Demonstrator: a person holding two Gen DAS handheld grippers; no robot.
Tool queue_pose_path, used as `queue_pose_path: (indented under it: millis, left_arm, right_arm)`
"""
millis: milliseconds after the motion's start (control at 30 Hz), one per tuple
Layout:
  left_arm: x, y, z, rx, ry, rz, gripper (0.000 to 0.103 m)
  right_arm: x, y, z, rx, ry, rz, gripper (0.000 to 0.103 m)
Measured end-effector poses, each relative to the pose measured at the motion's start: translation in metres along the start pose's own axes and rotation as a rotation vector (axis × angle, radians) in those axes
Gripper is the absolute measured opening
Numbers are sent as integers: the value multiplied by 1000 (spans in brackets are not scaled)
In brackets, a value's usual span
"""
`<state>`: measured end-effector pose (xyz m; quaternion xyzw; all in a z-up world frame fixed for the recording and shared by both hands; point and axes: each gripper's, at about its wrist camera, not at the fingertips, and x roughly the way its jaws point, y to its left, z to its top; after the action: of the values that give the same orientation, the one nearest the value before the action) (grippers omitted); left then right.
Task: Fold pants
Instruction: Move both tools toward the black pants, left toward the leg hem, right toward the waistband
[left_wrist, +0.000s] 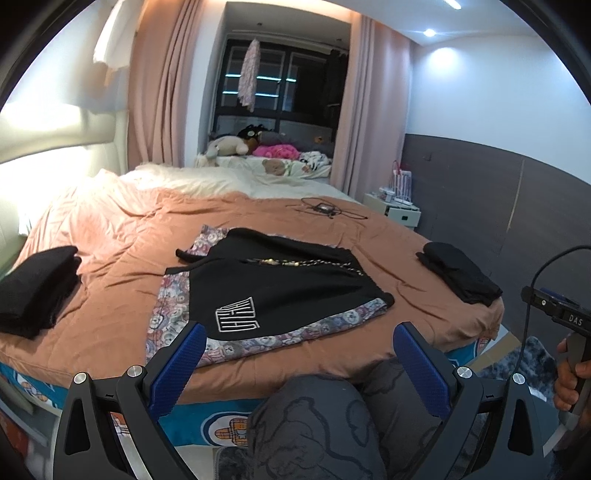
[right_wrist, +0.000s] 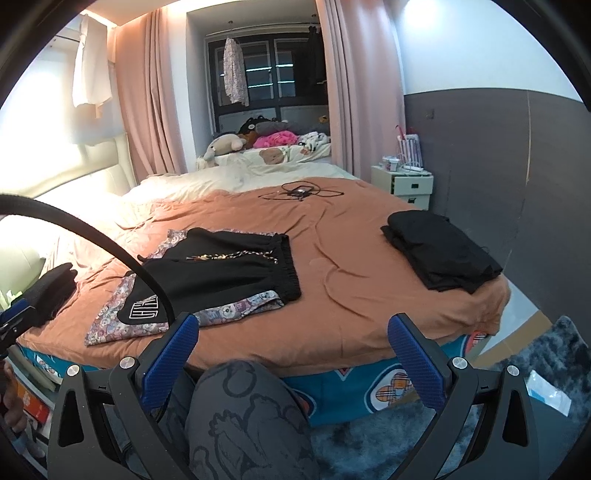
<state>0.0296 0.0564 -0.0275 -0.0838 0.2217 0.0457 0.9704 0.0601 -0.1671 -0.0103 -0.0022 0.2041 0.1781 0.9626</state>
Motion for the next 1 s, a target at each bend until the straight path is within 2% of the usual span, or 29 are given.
queue_pose_path:
  millis: [367,700,1000]
  left_arm:
    - [44,38,-3,-92,72,67,101]
    - [76,73,-12,-167,148,134,99]
    - [97,118,-28,-313,209,188,96]
  right_arm:
    - [61,-15,21,53,88,14,103]
    - [105,-18,44,76,148,66,103]
    - [145,-22,58,65,200,123,103]
